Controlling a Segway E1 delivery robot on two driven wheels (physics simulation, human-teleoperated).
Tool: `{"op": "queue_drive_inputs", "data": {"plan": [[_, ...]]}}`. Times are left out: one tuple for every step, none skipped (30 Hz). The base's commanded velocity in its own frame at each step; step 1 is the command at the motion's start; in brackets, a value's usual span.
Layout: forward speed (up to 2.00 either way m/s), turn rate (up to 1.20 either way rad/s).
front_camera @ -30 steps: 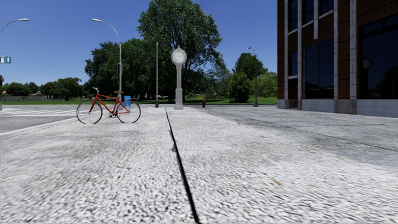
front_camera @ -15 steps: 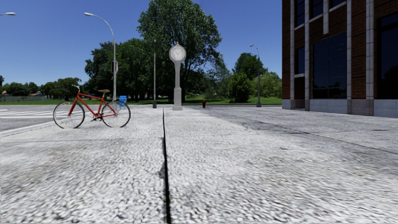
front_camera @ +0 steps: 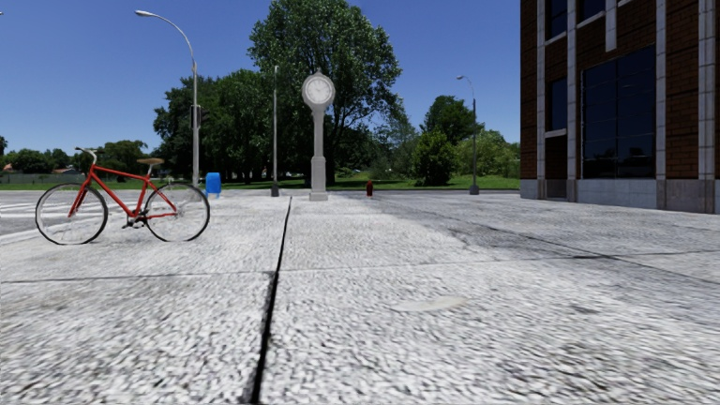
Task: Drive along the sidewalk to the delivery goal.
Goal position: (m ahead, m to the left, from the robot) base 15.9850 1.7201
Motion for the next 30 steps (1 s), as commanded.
{"op": "queue_drive_inputs", "data": {"plan": [[2.00,0.00],[2.00,0.00],[2.00,0.00],[2.00,0.00],[2.00,0.00],[2.00,0.00],[2.00,0.00],[2.00,0.00],[2.00,0.00],[2.00,0.00],[2.00,0.00],[2.00,0.00],[2.00,0.00],[2.00,0.00],[2.00,0.00],[2.00,0.00],[2.00,0.00],[2.00,0.00],[2.00,0.00],[2.00,0.00],[2.00,0.00],[2.00,0.00],[2.00,0.00],[2.00,0.00],[2.00,0.00],[2.00,0.00],[2.00,0.00],[2.00,0.00],[2.00,0.00],[2.00,0.00]]}}
